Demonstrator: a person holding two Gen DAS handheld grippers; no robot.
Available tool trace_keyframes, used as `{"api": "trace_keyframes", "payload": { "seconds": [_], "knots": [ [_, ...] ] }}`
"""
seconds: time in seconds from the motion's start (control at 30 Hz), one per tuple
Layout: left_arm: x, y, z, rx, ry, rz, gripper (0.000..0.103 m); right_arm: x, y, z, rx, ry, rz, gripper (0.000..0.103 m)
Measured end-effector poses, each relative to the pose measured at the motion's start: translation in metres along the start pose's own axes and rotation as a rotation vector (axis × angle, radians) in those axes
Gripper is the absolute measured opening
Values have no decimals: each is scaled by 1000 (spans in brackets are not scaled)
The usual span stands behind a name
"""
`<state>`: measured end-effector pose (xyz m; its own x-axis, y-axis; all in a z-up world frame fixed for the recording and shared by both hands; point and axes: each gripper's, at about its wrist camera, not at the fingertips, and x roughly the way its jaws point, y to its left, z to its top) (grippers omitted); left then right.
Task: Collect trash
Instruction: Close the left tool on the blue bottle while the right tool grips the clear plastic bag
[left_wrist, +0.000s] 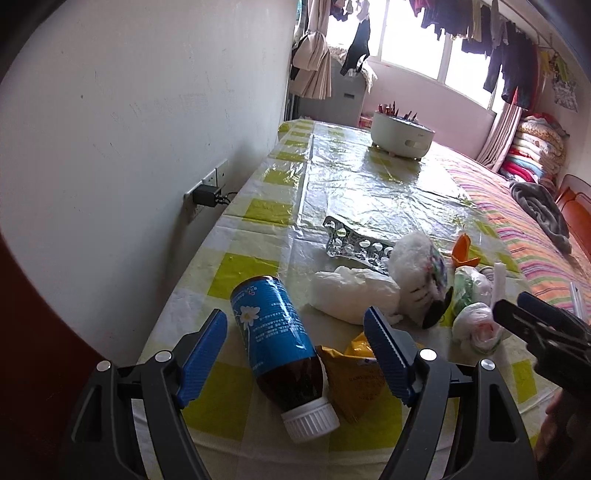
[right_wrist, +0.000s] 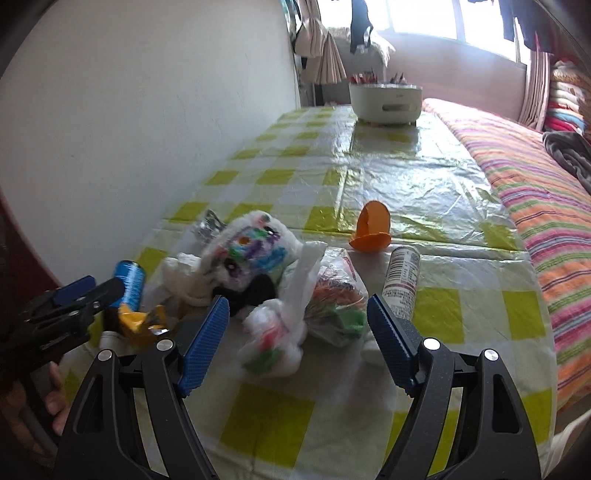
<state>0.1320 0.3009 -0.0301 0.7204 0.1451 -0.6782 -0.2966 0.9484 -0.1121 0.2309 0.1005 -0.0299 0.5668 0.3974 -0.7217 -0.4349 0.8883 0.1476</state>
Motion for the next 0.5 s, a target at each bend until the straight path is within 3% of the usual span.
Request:
{"api": "trace_keyframes", "payload": {
  "seconds": [0.3,0.4,0.47,0.5],
  "knots": [
    [25,4,3,-25,54,-23,74,34,-2,7,-15,87,-15,74],
    [30,3,1,-26,67,-38,74,33,-2,8,-19,82,-1,63],
    [35,4,-1,-36,84,-63,74,31,-1,8,-25,79,17,46],
    [36,5,-1,-45,88,-76,74,30,-1,8,-25,78,31,44]
  ]
}}
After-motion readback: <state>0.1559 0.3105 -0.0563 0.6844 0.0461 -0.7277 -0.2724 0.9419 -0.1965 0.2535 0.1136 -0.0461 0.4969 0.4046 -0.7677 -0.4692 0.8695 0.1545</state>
